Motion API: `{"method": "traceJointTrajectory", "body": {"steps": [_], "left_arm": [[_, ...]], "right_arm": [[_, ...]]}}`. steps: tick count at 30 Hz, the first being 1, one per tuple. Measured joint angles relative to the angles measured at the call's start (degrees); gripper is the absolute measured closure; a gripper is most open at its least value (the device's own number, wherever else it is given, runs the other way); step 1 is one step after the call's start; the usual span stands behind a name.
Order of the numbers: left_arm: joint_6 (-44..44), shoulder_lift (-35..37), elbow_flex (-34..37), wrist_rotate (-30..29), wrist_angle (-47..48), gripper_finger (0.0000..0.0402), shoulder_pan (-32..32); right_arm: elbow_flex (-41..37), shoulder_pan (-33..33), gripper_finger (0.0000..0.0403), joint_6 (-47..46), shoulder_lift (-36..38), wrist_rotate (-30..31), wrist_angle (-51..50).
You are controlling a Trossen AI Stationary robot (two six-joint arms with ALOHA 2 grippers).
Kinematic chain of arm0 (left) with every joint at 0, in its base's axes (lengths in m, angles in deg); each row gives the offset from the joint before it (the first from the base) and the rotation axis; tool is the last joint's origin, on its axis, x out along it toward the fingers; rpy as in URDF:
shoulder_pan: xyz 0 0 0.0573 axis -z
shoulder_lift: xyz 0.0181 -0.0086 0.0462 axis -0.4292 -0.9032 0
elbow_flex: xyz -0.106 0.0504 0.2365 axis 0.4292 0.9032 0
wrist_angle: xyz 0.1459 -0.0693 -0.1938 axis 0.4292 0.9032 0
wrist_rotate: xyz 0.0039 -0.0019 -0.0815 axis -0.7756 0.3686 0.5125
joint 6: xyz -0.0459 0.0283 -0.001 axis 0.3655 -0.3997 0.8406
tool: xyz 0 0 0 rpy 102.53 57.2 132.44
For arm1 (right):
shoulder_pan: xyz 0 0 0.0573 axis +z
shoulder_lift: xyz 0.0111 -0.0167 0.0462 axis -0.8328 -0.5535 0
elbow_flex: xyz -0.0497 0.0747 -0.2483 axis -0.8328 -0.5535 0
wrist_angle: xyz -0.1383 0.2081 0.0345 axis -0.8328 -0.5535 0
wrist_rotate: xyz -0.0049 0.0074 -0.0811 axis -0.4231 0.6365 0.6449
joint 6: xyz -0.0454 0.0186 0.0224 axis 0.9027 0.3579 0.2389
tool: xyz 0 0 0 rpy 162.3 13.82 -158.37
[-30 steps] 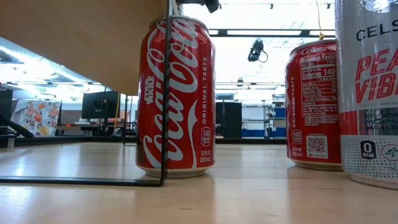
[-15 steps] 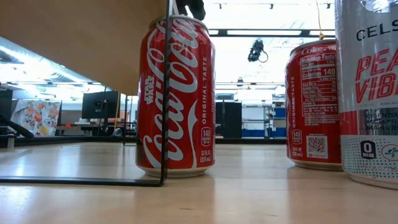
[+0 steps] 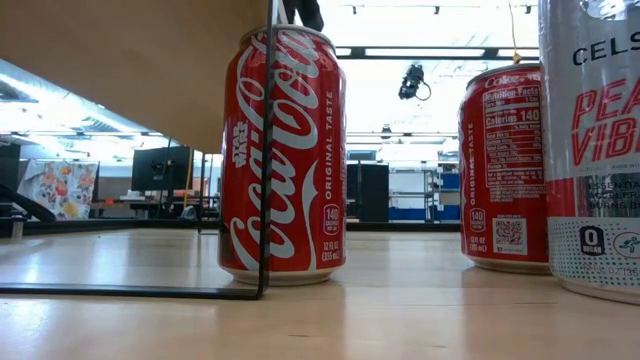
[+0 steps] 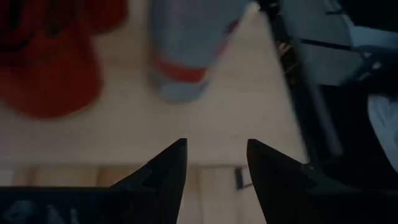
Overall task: Place canned beverage on shelf
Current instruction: Put the left white yellow soda can on the shelf
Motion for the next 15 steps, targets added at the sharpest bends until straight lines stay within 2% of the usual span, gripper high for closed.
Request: {"method": "traceJointTrajectory", "body": {"steps": [5, 15], "left_arm": [[-0.2, -4.3, 0.0, -5.1, -4.5, 0.0224, 2.2], [-2.9, -9.1, 0.0, -7.2, -12.0, 0.0224, 3.0]], "right_arm": [[0.0, -0.3, 0.0213, 0.0, 0.0, -0.2, 1.7], [0.0, -0.3, 0.0213, 0.4, 0.0, -0.2, 1.9]]}}
